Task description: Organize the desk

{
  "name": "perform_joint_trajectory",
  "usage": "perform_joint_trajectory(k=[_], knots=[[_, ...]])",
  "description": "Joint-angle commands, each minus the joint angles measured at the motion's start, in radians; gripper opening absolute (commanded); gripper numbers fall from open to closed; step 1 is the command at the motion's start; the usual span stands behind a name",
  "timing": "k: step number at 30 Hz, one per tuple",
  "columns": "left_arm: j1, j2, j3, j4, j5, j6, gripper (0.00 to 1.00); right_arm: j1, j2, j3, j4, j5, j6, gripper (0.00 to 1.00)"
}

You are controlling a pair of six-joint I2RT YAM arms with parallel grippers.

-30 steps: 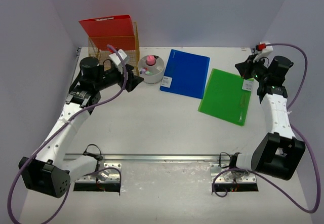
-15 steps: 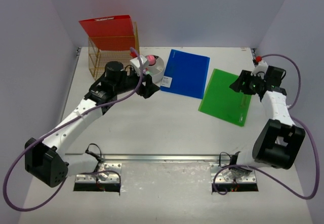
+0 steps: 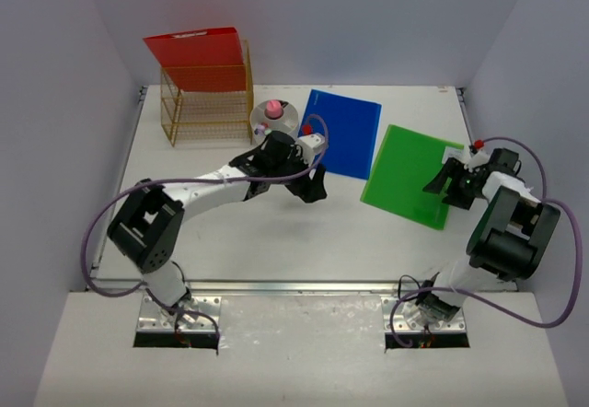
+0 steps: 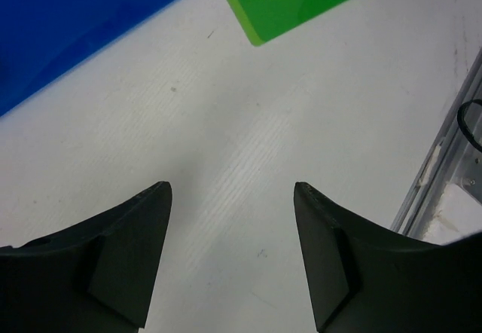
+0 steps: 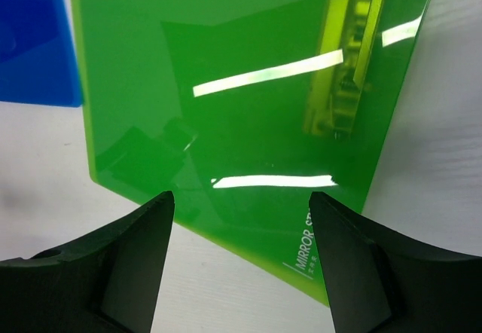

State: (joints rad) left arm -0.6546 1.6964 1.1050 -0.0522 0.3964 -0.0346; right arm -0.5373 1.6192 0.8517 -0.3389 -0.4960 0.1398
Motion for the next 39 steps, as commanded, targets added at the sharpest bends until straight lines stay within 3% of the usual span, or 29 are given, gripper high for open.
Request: perform_joint_trajectory(k=[1,7,17,23,28,32,39], knots=[[-0.029,0.143,0.144,0.182,-0.024,-0.093,0.64,-0.014,0.025,-0.035,0.042,0.030,0.007,0.73],[-0.066,0.328,0.246,0.265,-0.031,-0.128,0.64,-0.049,0.017,-0.098,0.038,0.033,-0.048,0.73],[-0.083,0.471,0.274,0.381,-0.033,-0.169,0.64,-0.096,-0.192,-0.115,-0.019,0.145,-0.240,0.75],[-0.093,0.526,0.316,0.408,0.003,-0.183,0.64,-0.096,-0.222,-0.081,-0.073,0.160,-0.291,0.77],[-0.111,0.580,0.380,0.439,0.061,-0.231,0.64,-0.114,-0.149,-0.131,0.000,0.255,-0.344,0.80],[-0.124,0.632,0.423,0.459,0.074,-0.294,0.64,-0.151,0.008,-0.111,0.035,0.194,-0.361,0.84],[-0.149,0.721,0.491,0.465,0.071,-0.352,0.64,-0.153,0.121,-0.132,0.108,0.079,-0.359,0.89]])
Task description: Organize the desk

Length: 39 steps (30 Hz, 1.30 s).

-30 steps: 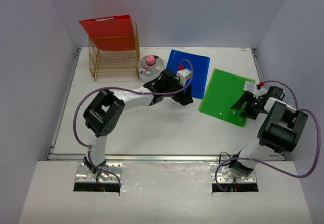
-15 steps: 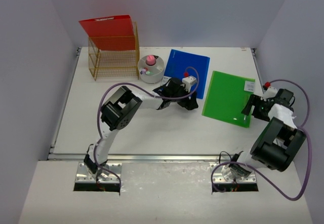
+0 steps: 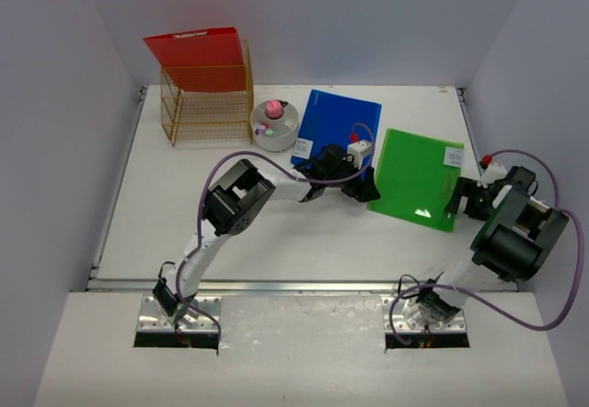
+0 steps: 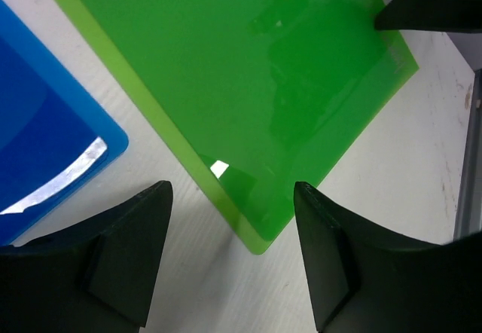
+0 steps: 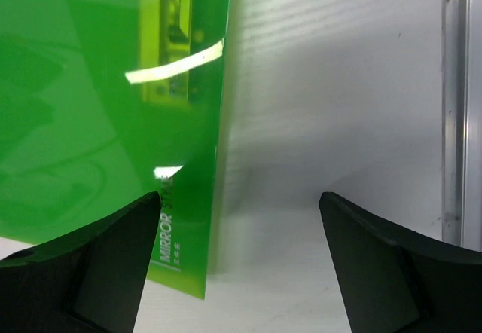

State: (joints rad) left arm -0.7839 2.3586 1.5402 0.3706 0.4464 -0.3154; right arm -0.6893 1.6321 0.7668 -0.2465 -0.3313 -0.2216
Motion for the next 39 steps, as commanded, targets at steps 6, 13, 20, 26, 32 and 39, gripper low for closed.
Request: perform_joint_trajectory(k=[6,13,20,26,32,39], knots=[[-0.032,0.148,0.078,0.058,0.048,-0.144,0.63,0.039,0.139,-0.068,0.015,-0.248,-0.027,0.83],[-0.049,0.203,0.107,0.062,0.071,-0.212,0.62,0.077,0.287,0.177,-0.310,-0.444,-0.157,0.77],[-0.054,0.224,0.123,0.070,0.095,-0.236,0.61,0.096,0.407,0.374,-0.625,-0.589,-0.323,0.42],[-0.053,0.231,0.120,0.077,0.101,-0.255,0.60,0.152,0.381,0.417,-0.758,-0.616,-0.428,0.35],[-0.052,0.233,0.118,0.086,0.104,-0.264,0.60,0.162,0.328,0.412,-0.767,-0.597,-0.439,0.03],[-0.053,0.080,0.021,0.061,0.078,-0.065,0.62,0.161,0.240,0.415,-0.794,-0.632,-0.389,0.00]])
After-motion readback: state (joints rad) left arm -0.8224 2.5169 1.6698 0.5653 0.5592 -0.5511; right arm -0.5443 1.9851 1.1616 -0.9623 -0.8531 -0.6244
